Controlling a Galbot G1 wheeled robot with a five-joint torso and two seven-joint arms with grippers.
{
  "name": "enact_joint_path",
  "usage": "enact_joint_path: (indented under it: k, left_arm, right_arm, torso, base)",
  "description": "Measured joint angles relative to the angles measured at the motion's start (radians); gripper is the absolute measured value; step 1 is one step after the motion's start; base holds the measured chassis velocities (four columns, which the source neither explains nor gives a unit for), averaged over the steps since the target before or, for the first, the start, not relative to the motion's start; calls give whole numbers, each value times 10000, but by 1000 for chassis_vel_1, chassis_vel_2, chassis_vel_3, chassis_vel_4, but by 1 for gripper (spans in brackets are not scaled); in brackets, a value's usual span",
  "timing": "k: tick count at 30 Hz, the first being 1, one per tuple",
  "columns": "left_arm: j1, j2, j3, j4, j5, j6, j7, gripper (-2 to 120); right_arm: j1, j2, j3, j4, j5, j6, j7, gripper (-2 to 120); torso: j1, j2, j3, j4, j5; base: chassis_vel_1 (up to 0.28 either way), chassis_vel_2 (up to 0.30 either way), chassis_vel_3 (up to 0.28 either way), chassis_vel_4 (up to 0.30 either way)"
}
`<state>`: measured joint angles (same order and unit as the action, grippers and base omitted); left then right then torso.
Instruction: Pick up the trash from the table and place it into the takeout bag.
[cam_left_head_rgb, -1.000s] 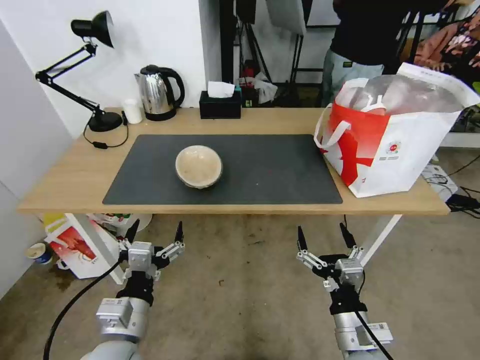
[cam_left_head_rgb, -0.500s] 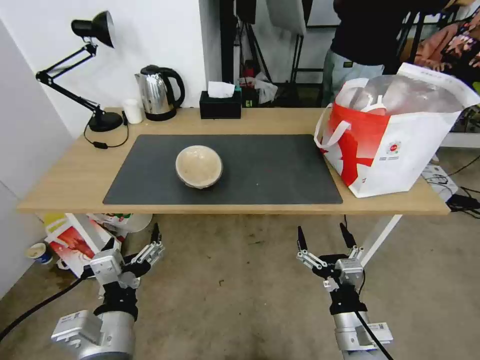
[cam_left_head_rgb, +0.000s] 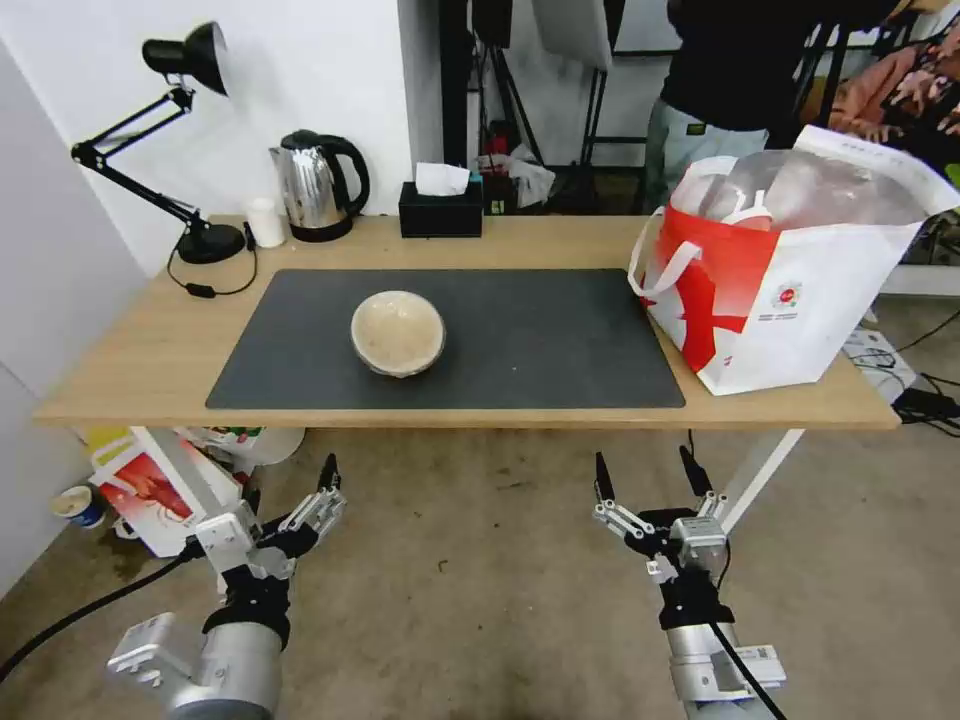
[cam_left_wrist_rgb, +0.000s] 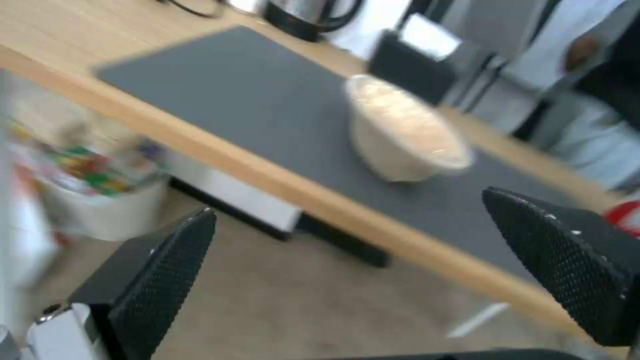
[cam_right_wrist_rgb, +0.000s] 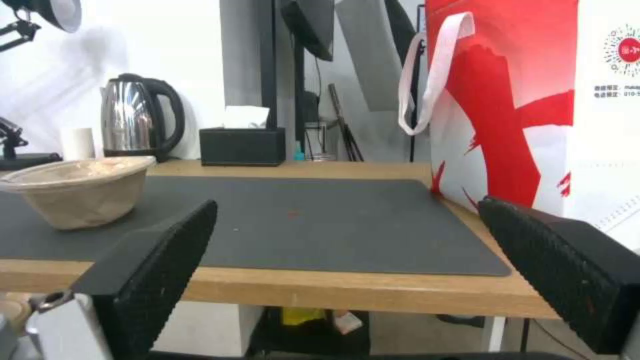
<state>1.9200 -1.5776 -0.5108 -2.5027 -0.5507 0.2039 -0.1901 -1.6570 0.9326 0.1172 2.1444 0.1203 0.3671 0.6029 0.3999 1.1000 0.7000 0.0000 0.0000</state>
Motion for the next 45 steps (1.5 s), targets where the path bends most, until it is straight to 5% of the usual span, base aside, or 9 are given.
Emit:
enact_joint_path:
  k: [11, 17, 45]
  left_arm:
    - [-143, 91, 12, 10, -871, -94, 269, 100]
    - [-461, 366, -174, 13, -2421, -899, 1154, 100]
    - [-1407, 1214, -819, 27, -5743, -800, 1546, 100]
  right_arm:
    - [0, 0, 0, -1, 0, 0, 0, 100]
    - [0, 0, 0, 0, 0, 0, 0, 100]
    - [0, 0, 0, 0, 0, 0, 0, 100]
  torso:
    - [1, 0, 0, 1, 0]
    - [0, 0, 0, 0, 1]
    - [1, 0, 0, 0, 0]
  base:
    - [0, 0, 0, 0]
    - [0, 0, 0, 0]
    - [0, 0, 0, 0]
